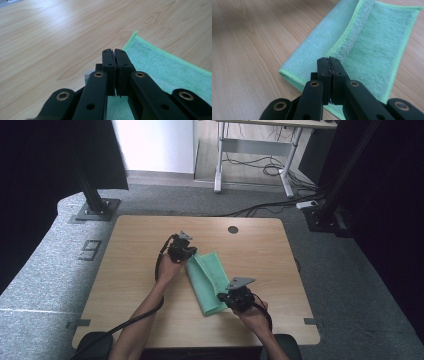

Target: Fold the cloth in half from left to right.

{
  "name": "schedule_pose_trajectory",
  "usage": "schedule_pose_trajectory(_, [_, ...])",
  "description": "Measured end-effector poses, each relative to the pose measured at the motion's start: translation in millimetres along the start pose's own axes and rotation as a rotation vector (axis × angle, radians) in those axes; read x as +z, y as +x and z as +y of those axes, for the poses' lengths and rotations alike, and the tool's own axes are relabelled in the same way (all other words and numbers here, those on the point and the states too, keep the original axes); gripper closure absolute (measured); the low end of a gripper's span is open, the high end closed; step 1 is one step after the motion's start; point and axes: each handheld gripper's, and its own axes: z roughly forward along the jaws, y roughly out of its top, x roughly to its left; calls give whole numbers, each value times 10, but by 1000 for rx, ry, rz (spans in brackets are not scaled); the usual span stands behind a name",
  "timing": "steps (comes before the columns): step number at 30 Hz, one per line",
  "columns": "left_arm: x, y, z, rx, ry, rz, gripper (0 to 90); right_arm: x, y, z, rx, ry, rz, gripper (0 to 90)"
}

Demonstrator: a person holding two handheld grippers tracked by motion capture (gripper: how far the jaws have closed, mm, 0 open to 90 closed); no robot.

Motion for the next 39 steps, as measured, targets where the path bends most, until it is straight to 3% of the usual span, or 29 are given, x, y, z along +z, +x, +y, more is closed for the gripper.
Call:
schedule_pose_trajectory(10, [204, -148, 139, 46, 38, 0, 869, -95, -130, -107, 37, 12, -27, 874])
schedule_pose_trajectory(22, [445, -223, 159, 42, 60, -6, 853, -66, -251, -222, 67, 53, -52, 872])
schedule_pose_trajectory(24, [462, -233, 166, 31, 47, -3, 794, -73, -268, -233, 74, 51, -56, 869])
schedule_pose_trajectory(27, [450, -250, 171, 1, 7, 1, 572, -87, -296, -253, 82, 60, -70, 833])
schedule_pose_trajectory(30, [415, -286, 193, 19, 3, 23, 409, -136, -337, -275, 93, 59, -100, 766])
schedule_pose_trajectory(34, [348, -325, 211, 37, -3, 25, 307, -206, -385, -262, 100, 34, -132, 689])
schedule_pose_trajectory(39, [244, -362, 179, 70, 1, 14, 266, -202, -426, -215, 96, 19, -149, 584])
